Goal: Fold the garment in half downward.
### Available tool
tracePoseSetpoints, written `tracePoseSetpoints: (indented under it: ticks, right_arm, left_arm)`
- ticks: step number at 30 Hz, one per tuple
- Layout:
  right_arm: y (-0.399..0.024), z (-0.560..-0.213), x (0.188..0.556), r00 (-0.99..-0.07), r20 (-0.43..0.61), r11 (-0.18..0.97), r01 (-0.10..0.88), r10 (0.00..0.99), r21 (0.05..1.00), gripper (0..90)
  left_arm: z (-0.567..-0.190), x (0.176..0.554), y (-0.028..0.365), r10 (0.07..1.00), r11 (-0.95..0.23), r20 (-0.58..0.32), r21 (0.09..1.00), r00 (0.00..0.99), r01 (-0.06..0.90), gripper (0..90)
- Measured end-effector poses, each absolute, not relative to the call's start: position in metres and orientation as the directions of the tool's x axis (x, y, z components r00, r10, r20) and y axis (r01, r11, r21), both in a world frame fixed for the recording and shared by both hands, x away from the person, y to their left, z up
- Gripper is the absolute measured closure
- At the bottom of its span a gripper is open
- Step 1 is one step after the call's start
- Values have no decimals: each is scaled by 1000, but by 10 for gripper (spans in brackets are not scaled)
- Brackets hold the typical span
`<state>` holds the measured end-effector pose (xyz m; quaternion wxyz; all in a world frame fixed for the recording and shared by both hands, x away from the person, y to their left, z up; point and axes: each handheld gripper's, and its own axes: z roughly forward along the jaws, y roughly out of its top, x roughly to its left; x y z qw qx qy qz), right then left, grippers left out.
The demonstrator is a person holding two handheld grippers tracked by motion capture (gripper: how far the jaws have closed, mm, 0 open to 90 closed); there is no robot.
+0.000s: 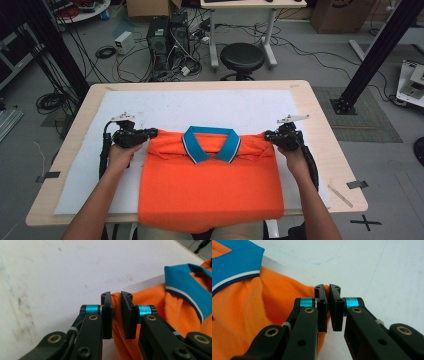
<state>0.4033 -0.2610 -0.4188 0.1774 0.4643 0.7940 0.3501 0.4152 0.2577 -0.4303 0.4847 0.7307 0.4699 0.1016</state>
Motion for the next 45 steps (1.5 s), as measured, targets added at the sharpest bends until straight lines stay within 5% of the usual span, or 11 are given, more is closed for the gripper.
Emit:
tracePoseSetpoints:
  ticks: [9,11,15,25,27,29,30,32,45]
  right_arm:
    - [-256,-414,437,-472,52,294,626,880,722,865]
    - [-254,-417,437,-474,45,302,629,880,716,848]
    - [-255,-416,430,-454,77,256,625,888,738,621]
    - [-249,-410,393,-542,64,326,592,838,737,614]
    - [-248,-416,392,-543,64,338,607,838,720,672]
    - [-249,-421,391,-551,60,350,607,833,714,826]
    - [-251,-422,390,-549,72,341,610,833,715,844]
    - [-253,-422,387,-550,78,328,600,831,730,855]
    - [-265,-400,331,-602,74,295,489,795,821,859]
  left_arm:
    - [-431,437,255,801,-72,-304,807,516,586,793]
    - [-434,435,255,798,-66,-306,813,520,579,721]
    - [-434,426,263,782,-21,-334,830,527,558,516]
    - [-442,397,254,709,-100,-317,839,630,535,461]
    - [-446,396,250,711,-134,-305,825,634,548,481]
    - [-447,393,245,714,-181,-262,827,649,533,631]
    - [-447,391,244,718,-195,-244,829,652,524,750]
    - [-447,387,243,718,-200,-231,836,657,512,843]
    - [-431,335,262,662,-115,-249,899,707,423,852]
